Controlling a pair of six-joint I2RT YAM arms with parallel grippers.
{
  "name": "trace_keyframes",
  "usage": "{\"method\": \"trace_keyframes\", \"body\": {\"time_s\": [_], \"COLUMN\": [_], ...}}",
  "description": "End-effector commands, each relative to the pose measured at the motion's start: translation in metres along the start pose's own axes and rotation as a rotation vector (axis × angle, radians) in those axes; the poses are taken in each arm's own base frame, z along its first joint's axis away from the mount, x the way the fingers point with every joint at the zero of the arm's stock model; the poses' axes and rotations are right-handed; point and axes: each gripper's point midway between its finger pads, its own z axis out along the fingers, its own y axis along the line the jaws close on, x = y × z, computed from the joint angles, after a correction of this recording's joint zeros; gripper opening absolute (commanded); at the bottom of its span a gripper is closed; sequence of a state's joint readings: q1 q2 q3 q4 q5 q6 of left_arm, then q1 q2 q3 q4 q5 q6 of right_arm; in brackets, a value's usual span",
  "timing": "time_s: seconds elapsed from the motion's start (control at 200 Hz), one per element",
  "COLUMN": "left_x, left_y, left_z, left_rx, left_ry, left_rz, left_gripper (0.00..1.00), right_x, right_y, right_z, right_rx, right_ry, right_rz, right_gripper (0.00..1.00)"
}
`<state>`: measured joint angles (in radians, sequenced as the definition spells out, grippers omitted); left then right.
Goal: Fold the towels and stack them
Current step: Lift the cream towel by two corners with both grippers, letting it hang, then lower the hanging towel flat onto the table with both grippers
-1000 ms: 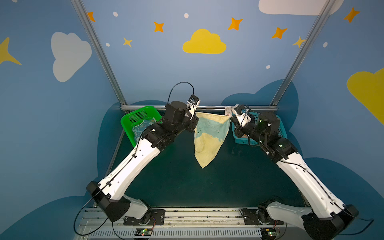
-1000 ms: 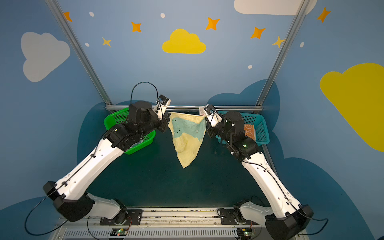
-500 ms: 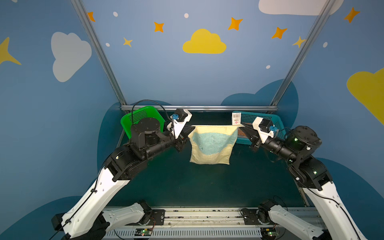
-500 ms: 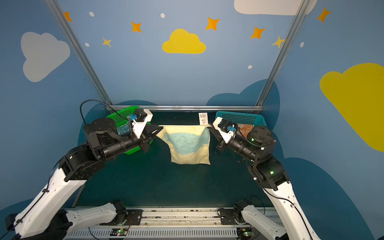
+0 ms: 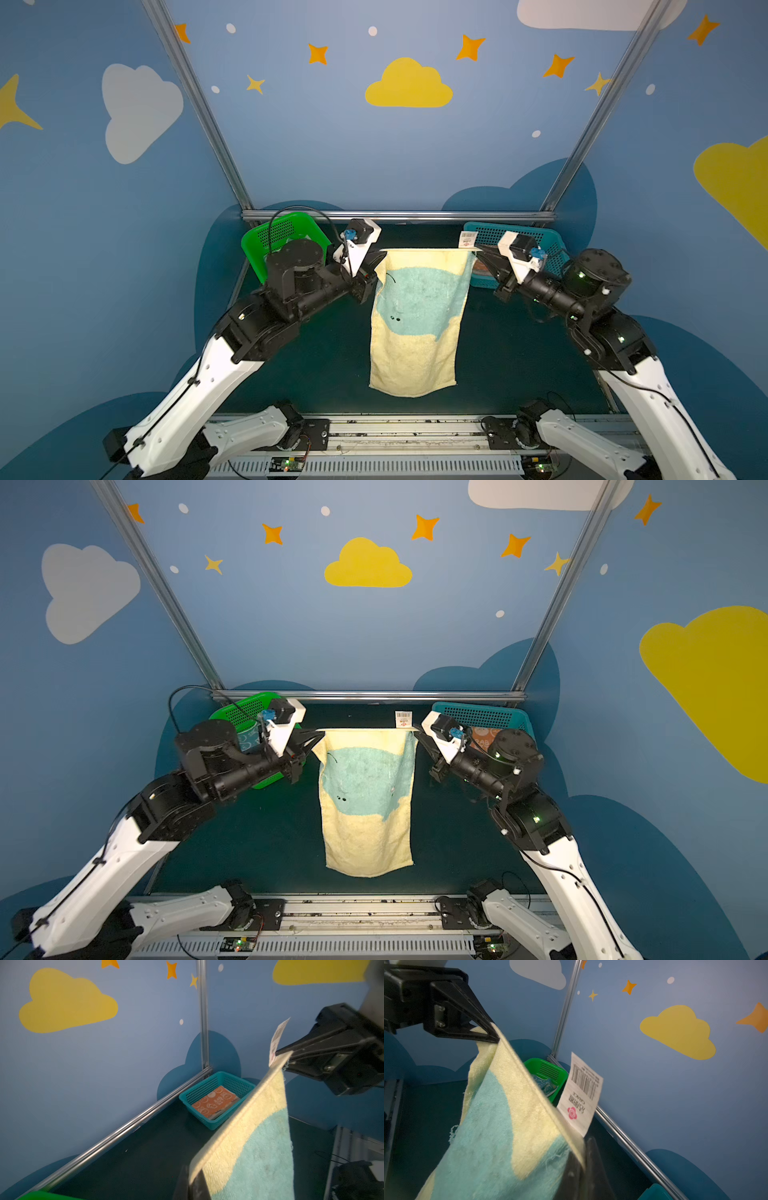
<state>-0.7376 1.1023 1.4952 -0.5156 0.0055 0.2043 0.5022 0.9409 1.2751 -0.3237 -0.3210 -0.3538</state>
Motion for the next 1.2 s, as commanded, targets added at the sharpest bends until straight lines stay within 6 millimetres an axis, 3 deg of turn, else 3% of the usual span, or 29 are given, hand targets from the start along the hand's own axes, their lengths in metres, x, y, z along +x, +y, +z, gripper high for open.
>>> {"method": "trace_keyframes", "body": {"time_s": [0.0, 0.165, 0.431, 0.571, 0.726, 0.941, 1.071, 1.197], "left_x": [0.026, 0.078, 0.156, 0.196, 0.236, 0.263, 0.270, 0.263], "left_y": [0.048, 0.098, 0.158, 0.178, 0.186, 0.190, 0.183, 0.177], "left_z": [0.026, 0.075, 0.166, 0.204, 0.237, 0.257, 0.250, 0.238], "left_rx": [-0.202, -0.275, -0.289, -0.298, -0.293, -0.286, -0.247, -0.225], "left_ry": [0.107, 0.248, 0.428, 0.549, 0.656, 0.724, 0.751, 0.725], "left_rz": [-0.011, -0.105, -0.180, -0.205, -0.208, -0.208, -0.135, -0.064], "left_gripper": [0.04, 0.04, 0.04, 0.04, 0.04, 0.04, 0.04, 0.04], "right_x": [0.037, 0.093, 0.179, 0.219, 0.253, 0.282, 0.289, 0.288], "right_y": [-0.027, -0.048, -0.106, -0.118, -0.123, -0.119, -0.105, -0.100], "right_z": [0.026, 0.067, 0.128, 0.159, 0.180, 0.193, 0.184, 0.167], "right_rx": [0.112, 0.127, 0.162, 0.126, 0.105, 0.055, 0.009, -0.005], "right_ry": [0.114, 0.244, 0.313, 0.346, 0.364, 0.389, 0.419, 0.434], "right_rz": [0.012, 0.063, 0.209, 0.246, 0.266, 0.300, 0.312, 0.277], "right_gripper": [0.00, 0.00, 0.00, 0.00, 0.00, 0.00, 0.00, 0.00]}}
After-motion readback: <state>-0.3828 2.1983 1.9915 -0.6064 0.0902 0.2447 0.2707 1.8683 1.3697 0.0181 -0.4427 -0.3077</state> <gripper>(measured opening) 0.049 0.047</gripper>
